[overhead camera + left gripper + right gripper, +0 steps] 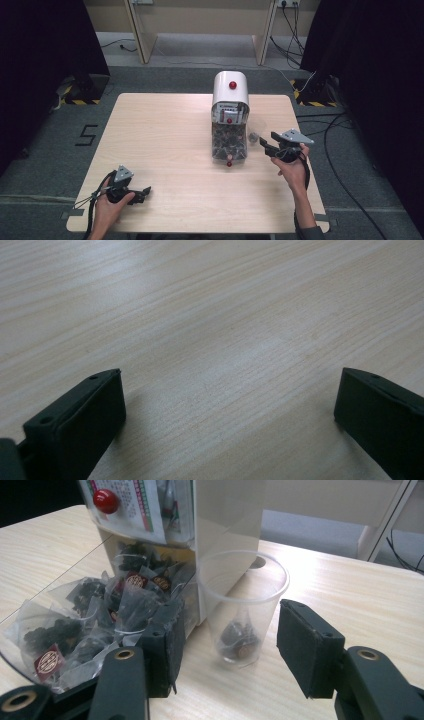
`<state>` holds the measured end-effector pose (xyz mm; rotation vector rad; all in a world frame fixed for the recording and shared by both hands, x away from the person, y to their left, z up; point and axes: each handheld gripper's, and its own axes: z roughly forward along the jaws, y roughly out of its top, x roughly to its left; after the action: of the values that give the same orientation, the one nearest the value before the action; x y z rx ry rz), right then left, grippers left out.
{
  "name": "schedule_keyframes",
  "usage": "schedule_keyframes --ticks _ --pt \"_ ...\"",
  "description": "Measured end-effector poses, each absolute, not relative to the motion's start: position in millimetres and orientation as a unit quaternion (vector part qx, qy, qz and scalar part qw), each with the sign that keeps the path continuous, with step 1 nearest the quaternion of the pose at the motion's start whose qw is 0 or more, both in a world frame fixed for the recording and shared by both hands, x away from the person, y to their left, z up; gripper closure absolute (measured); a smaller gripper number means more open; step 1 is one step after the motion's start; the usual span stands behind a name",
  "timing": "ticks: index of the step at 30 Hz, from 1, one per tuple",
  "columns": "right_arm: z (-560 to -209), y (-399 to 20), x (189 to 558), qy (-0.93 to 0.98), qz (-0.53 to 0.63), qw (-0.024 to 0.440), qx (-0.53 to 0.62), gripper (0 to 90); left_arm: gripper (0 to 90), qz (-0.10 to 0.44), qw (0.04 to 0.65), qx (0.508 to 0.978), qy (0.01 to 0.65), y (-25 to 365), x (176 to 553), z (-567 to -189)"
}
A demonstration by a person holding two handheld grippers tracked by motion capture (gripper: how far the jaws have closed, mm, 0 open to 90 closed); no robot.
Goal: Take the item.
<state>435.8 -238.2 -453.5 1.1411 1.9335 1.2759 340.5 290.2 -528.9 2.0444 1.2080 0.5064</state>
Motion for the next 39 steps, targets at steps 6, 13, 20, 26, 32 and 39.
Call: schedule_keyframes --ticks 6,13,20,26,32,39 --pt "-455.3 -238.6 431.4 0.723 0.472 0.274 0.423 44.4 0.0 0.195 0.349 0.789 0.466 290.2 340.5 -528.9" --pt "-456.4 -241.9 424.9 0.726 0.468 0.277 0.421 41.6 0.0 0.195 0.349 0.789 0.466 290.2 340.5 -528.9" --pt "-460.1 -243.9 419.1 0.729 0.462 0.274 0.424 38.5 0.0 0.195 0.349 0.789 0.466 290.2 340.5 -528.9" --pt "-461.4 -243.0 416.7 0.732 0.460 0.271 0.424 36.8 0.0 0.195 0.349 0.789 0.466 290.2 340.5 -528.9" --pt "-463.6 -243.0 412.7 0.734 0.457 0.266 0.427 34.7 0.0 0.195 0.349 0.789 0.466 290.2 340.5 -528.9" --pt "-470.9 -246.6 403.4 0.738 0.447 0.258 0.435 31.6 0.0 0.196 0.349 0.789 0.466 290.3 340.4 -528.8"
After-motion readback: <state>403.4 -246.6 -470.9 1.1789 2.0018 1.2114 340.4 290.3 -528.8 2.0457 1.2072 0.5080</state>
